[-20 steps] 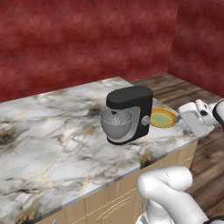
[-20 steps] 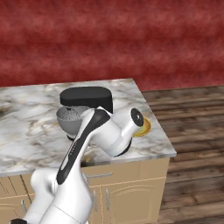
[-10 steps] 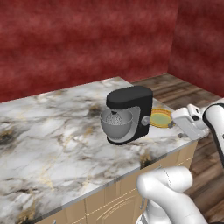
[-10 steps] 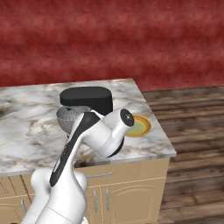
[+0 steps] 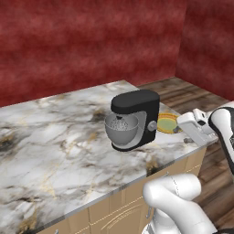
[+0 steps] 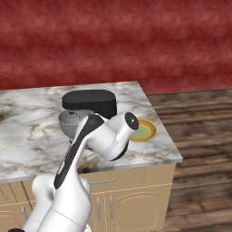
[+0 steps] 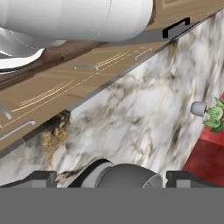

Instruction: Add butter and sugar cubes to the stand mixer bowl and then turn on the stand mixer to begin making frosting.

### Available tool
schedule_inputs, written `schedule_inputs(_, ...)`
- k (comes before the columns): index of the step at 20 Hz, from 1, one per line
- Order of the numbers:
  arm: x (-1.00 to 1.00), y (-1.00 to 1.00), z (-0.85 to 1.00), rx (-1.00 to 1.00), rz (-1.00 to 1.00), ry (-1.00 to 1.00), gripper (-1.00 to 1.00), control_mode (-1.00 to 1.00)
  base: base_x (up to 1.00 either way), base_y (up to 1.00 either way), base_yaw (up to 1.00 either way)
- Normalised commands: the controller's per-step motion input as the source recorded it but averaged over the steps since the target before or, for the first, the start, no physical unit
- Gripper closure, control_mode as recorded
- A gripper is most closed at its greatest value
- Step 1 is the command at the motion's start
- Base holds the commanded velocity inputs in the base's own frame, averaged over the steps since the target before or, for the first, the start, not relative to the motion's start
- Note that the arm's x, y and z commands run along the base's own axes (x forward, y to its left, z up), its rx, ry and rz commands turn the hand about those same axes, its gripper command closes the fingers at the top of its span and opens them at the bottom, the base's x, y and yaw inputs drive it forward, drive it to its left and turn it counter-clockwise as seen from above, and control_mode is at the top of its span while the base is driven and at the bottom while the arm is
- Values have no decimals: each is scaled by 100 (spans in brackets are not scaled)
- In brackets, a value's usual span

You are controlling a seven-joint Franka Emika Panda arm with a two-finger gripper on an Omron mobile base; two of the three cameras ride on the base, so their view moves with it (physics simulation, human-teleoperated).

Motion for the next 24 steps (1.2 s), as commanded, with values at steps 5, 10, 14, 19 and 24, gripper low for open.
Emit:
schedule_inputs(5,3,0,-11,0,0,0,-100,-100,0,0,0)
schedule_inputs(10,2,0,-21,0,0,0,-100,-100,0,0,0)
schedule_inputs(14,7,0,-29,0,0,-5,-100,-100,0,0,0)
schedule_inputs(19,22,0,-17,0,0,-1,-100,-100,0,0,0)
schedule_inputs(24,35,0,-2,0,0,0,-100,-100,0,0,0)
